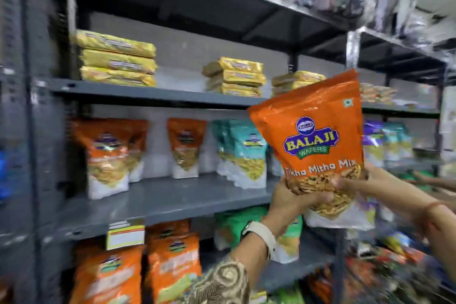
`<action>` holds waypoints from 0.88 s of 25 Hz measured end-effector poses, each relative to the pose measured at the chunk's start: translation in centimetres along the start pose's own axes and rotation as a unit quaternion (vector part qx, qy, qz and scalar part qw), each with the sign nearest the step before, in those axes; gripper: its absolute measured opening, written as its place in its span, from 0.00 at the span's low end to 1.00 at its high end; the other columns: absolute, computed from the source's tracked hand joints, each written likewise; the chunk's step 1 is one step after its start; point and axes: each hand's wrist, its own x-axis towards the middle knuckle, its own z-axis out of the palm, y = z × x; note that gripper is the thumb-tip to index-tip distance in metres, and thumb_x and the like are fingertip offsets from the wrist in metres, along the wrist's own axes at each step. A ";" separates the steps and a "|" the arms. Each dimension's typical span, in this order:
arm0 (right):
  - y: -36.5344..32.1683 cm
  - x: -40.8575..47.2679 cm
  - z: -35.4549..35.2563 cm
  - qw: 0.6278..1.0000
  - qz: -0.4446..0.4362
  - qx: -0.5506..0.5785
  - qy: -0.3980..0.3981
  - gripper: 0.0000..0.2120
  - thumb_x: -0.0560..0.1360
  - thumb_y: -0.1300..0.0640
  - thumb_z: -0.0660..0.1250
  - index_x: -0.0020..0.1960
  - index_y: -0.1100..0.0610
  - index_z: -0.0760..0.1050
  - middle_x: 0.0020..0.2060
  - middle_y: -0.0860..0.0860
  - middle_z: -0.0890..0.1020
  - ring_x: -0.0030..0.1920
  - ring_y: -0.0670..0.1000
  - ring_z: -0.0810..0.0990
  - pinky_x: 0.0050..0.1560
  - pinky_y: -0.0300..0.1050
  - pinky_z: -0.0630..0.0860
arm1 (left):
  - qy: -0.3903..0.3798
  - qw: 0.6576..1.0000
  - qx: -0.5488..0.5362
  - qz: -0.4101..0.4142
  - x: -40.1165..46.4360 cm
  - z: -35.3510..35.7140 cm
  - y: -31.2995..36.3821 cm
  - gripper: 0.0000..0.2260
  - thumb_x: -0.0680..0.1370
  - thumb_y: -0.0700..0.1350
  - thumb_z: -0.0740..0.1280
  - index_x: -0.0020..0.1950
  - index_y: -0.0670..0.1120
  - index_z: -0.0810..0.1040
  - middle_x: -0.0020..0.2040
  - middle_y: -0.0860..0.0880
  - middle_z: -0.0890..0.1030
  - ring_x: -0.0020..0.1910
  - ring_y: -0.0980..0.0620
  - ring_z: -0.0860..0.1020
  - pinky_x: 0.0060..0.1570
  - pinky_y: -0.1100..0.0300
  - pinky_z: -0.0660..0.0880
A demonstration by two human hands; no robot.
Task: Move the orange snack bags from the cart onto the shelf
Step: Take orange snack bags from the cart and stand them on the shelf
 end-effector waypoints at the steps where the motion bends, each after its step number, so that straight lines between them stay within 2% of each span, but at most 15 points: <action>1: 0.1 1.9 2.7 1.000 -0.010 0.025 -0.016 0.46 0.44 0.38 0.81 0.60 0.50 0.73 0.48 0.47 0.87 0.47 0.42 0.85 0.44 0.31 0.79 | 0.033 0.999 0.017 0.001 0.2 -3.4 0.5 0.20 0.60 0.40 0.82 0.45 0.51 0.77 0.41 0.58 0.84 0.37 0.68 0.82 0.41 0.69 0.80; 3: 0.3 6.1 8.1 0.997 -0.023 0.059 -0.032 0.43 0.48 0.44 0.82 0.61 0.48 0.71 0.54 0.49 0.85 0.52 0.45 0.84 0.47 0.36 0.80 | 0.076 0.996 0.054 0.000 0.5 -9.9 1.2 0.20 0.58 0.45 0.83 0.45 0.52 0.79 0.45 0.57 0.85 0.41 0.65 0.83 0.41 0.68 0.80; 5: 0.8 9.5 13.0 0.995 -0.038 0.083 -0.041 0.42 0.50 0.43 0.82 0.61 0.48 0.71 0.54 0.49 0.85 0.53 0.48 0.84 0.50 0.41 0.81 | 0.108 0.991 0.084 -0.006 0.4 -15.5 1.7 0.25 0.54 0.50 0.84 0.48 0.52 0.80 0.47 0.57 0.85 0.44 0.63 0.84 0.43 0.67 0.80; 8: 1.9 14.9 20.3 0.990 -0.031 0.125 -0.054 0.37 0.55 0.43 0.80 0.60 0.48 0.71 0.51 0.45 0.86 0.53 0.47 0.84 0.52 0.42 0.79 | 0.139 0.984 0.111 -0.007 1.3 -23.1 1.9 0.26 0.55 0.49 0.84 0.48 0.54 0.78 0.45 0.61 0.83 0.41 0.67 0.82 0.39 0.72 0.77; 9: 2.0 16.1 22.0 0.989 -0.030 0.136 -0.056 0.31 0.59 0.47 0.79 0.59 0.49 0.72 0.49 0.44 0.86 0.52 0.46 0.84 0.51 0.40 0.79 | 0.144 0.982 0.119 -0.008 1.7 -24.9 1.8 0.26 0.56 0.49 0.84 0.49 0.54 0.77 0.46 0.60 0.83 0.44 0.65 0.82 0.41 0.71 0.77; 11: 2.7 19.1 24.6 0.984 -0.032 0.162 -0.061 0.21 0.67 0.57 0.75 0.57 0.51 0.72 0.43 0.42 0.86 0.47 0.41 0.84 0.43 0.30 0.77 | 0.155 0.978 0.141 -0.017 3.2 -28.1 1.2 0.30 0.55 0.50 0.84 0.54 0.55 0.76 0.48 0.59 0.84 0.49 0.59 0.83 0.44 0.68 0.78; 12: 3.3 20.9 25.6 0.983 -0.032 0.168 -0.066 0.20 0.69 0.59 0.74 0.57 0.50 0.72 0.44 0.42 0.86 0.46 0.41 0.84 0.39 0.29 0.77 | 0.157 0.975 0.154 -0.023 4.4 -29.6 0.7 0.33 0.55 0.52 0.84 0.56 0.54 0.76 0.49 0.58 0.84 0.51 0.57 0.83 0.46 0.66 0.79; 13: 4.0 22.7 26.4 0.982 -0.032 0.173 -0.071 0.19 0.69 0.59 0.73 0.57 0.50 0.72 0.48 0.44 0.85 0.47 0.41 0.84 0.39 0.29 0.77 | 0.163 0.972 0.165 -0.031 5.8 -30.9 0.2 0.35 0.55 0.52 0.84 0.59 0.53 0.76 0.50 0.57 0.84 0.51 0.56 0.83 0.49 0.62 0.81; 16: 7.1 28.7 28.6 0.976 -0.032 0.197 -0.092 0.22 0.67 0.57 0.74 0.59 0.49 0.73 0.54 0.49 0.84 0.50 0.44 0.84 0.46 0.35 0.79 | 0.175 0.963 0.198 -0.056 11.1 -34.4 -1.6 0.38 0.54 0.55 0.84 0.61 0.54 0.75 0.55 0.54 0.84 0.54 0.54 0.82 0.58 0.51 0.80; 20: 10.7 35.6 30.7 0.968 -0.022 0.224 -0.107 0.20 0.70 0.60 0.73 0.59 0.50 0.72 0.51 0.47 0.83 0.45 0.38 0.84 0.39 0.29 0.78 | 0.180 0.958 0.212 -0.074 17.3 -37.8 -4.4 0.39 0.53 0.55 0.84 0.61 0.55 0.74 0.56 0.53 0.83 0.55 0.53 0.82 0.57 0.51 0.80; 22: 12.3 37.9 31.7 0.963 -0.013 0.243 -0.114 0.23 0.68 0.60 0.74 0.61 0.52 0.72 0.53 0.49 0.84 0.48 0.42 0.85 0.41 0.32 0.79 | 0.174 0.960 0.206 -0.078 19.2 -39.1 -5.5 0.39 0.54 0.52 0.84 0.62 0.55 0.73 0.56 0.53 0.83 0.55 0.52 0.82 0.55 0.53 0.80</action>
